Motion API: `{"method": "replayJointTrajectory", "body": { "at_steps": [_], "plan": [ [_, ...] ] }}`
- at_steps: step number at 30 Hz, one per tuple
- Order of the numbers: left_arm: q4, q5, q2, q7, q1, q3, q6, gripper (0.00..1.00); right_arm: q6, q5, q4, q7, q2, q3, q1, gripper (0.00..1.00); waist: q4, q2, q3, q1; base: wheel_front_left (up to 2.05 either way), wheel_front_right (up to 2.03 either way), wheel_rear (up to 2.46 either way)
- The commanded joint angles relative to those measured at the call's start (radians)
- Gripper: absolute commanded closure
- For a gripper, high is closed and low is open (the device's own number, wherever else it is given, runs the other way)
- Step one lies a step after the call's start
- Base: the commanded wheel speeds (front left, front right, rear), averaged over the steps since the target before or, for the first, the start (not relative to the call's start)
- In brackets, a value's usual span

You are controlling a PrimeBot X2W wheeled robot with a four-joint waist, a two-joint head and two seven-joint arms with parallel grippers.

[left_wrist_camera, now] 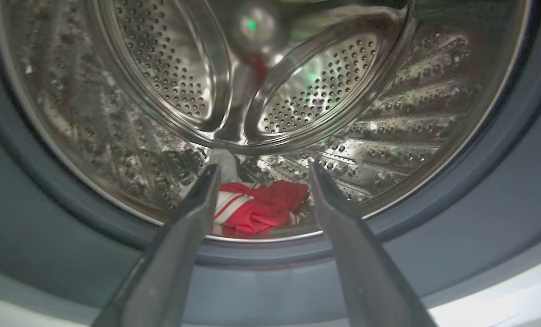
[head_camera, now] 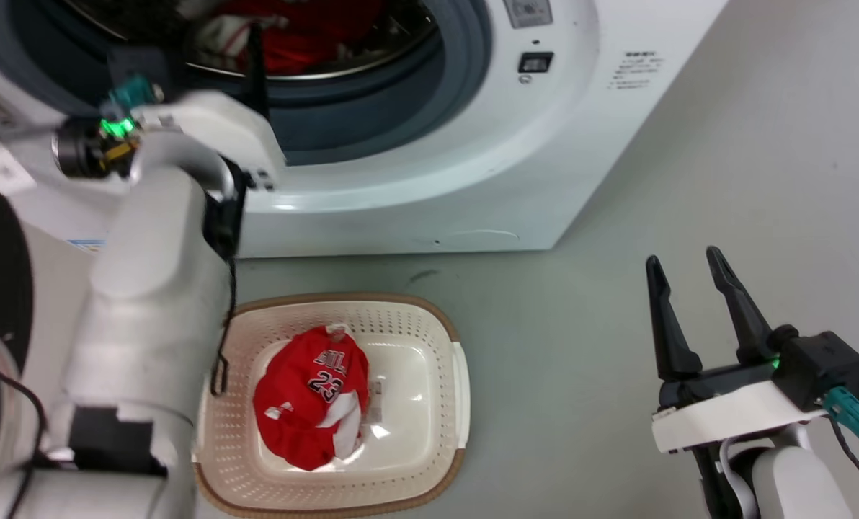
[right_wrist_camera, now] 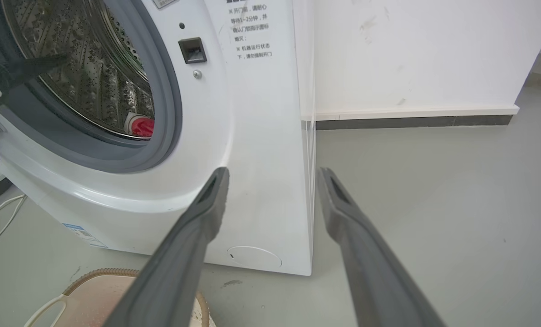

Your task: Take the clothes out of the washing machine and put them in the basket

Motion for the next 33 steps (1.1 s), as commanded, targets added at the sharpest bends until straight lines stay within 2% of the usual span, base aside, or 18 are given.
{"method": "replayJointTrajectory", "body": {
  "at_steps": [1, 7, 14, 23, 28, 33],
  "plan": [
    [0.024, 0.007, 0.013, 0.009, -0.031, -0.003, 0.002, 0.0, 0.0, 0.01, 0.006, -0.008, 0.001, 0.008, -0.017, 0.0, -0.043, 0.0, 0.044, 0.0, 0.0, 0.0, 0.0],
    [0.169, 0.018, 0.077, 0.092, -0.194, -0.01, 0.005, 0.0, 0.0, 0.043, 0.034, -0.032, 0.001, 0.049, -0.061, 0.0, -0.115, 0.0, 0.122, 0.0, 0.0, 0.0, 0.0],
    [0.281, 0.048, 0.177, 0.222, -0.356, -0.042, -0.015, 0.0, 0.0, 0.083, 0.063, -0.048, 0.001, 0.098, -0.108, 0.0, -0.198, 0.0, 0.215, 0.0, 0.0, 0.0, 0.0],
    [0.336, 0.096, 0.271, 0.469, -0.546, -0.104, -0.04, 0.0, 0.0, 0.144, 0.056, -0.052, 0.001, 0.155, -0.146, 0.0, -0.291, 0.0, 0.322, 0.0, 0.0, 0.0, 0.0],
    [0.356, 0.101, 0.309, 0.647, -0.609, -0.116, -0.038, 0.0, 0.0, 0.166, 0.044, -0.052, 0.001, 0.177, -0.144, 0.0, -0.327, 0.0, 0.348, 0.0, 0.0, 0.0, 0.0],
    [0.362, 0.109, 0.332, 0.75, -0.637, -0.131, -0.028, 0.0, 0.0, 0.176, 0.038, -0.052, 0.001, 0.183, -0.135, 0.0, -0.341, 0.0, 0.361, 0.0, 0.0, 0.0, 0.0]
  ]
}}
